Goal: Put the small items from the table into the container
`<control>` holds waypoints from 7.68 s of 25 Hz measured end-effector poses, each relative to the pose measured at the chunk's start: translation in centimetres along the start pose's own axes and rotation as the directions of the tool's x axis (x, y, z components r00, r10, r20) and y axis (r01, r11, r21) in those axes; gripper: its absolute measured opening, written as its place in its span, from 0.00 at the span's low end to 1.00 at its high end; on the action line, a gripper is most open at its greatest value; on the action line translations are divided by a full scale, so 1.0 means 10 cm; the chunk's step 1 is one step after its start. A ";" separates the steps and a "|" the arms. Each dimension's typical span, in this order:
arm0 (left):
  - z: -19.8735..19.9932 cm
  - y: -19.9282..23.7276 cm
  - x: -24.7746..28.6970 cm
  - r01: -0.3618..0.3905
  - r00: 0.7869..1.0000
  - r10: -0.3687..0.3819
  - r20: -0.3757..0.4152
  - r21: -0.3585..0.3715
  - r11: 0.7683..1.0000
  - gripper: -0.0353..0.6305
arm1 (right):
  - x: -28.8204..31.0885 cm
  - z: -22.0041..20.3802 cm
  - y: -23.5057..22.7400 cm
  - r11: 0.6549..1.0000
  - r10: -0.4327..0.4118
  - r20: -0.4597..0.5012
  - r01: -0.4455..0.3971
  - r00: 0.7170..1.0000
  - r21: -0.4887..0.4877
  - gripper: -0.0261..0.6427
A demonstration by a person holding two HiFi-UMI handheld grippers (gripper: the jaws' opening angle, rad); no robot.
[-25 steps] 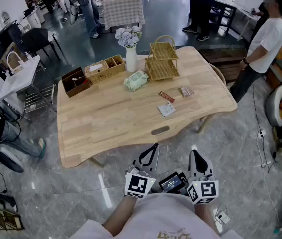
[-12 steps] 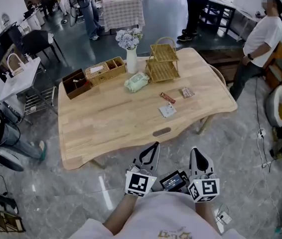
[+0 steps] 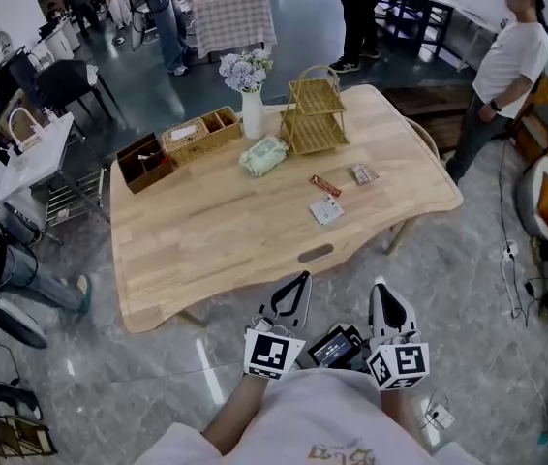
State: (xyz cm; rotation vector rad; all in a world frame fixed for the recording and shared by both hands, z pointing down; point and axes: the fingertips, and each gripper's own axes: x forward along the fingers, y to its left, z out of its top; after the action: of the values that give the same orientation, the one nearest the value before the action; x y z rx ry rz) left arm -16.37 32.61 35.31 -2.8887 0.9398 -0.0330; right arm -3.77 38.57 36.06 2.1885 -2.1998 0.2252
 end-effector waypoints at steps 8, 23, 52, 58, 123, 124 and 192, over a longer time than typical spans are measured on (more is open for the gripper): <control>-0.10 0.24 0.31 -0.035 0.999 0.036 -0.034 0.007 0.999 0.04 | 0.48 -0.01 -0.12 0.998 0.051 -0.007 -0.051 0.999 0.022 0.07; -0.14 1.00 2.01 -0.172 0.981 0.173 -0.084 0.019 0.985 0.04 | 2.31 0.37 -1.00 0.973 0.229 -0.001 -0.229 0.973 0.022 0.07; -0.53 1.87 2.78 -0.450 0.880 0.446 -0.166 0.012 0.893 0.04 | 3.97 -0.22 -1.35 0.876 0.468 -0.256 -0.483 0.846 0.004 0.07; -0.68 2.03 2.86 -0.455 0.878 0.446 -0.175 -0.011 0.890 0.04 | 4.10 -0.33 -1.26 0.865 0.476 -0.299 -0.502 0.827 -0.010 0.07; -2.38 2.02 3.23 -0.391 0.844 0.288 -0.453 -0.150 0.908 0.04 | 4.47 -2.12 -1.32 0.807 0.401 -0.680 -0.588 0.613 -0.054 0.23; -2.36 2.02 3.23 -0.390 0.846 0.290 -0.448 -0.149 0.909 0.04 | 4.47 -2.08 -1.33 0.809 0.402 -0.673 -0.585 0.621 -0.056 0.23; -0.99 2.03 3.26 -0.380 0.900 0.368 -0.232 -0.007 0.925 0.04 | 4.38 -0.63 -1.48 0.848 0.446 -0.457 -0.526 0.770 -0.058 0.21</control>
State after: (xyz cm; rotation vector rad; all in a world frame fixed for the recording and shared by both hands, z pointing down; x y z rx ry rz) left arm -2.42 -3.84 42.69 -2.7339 1.5458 -0.3179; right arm 9.99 -4.11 48.85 1.2695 -2.3519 0.4459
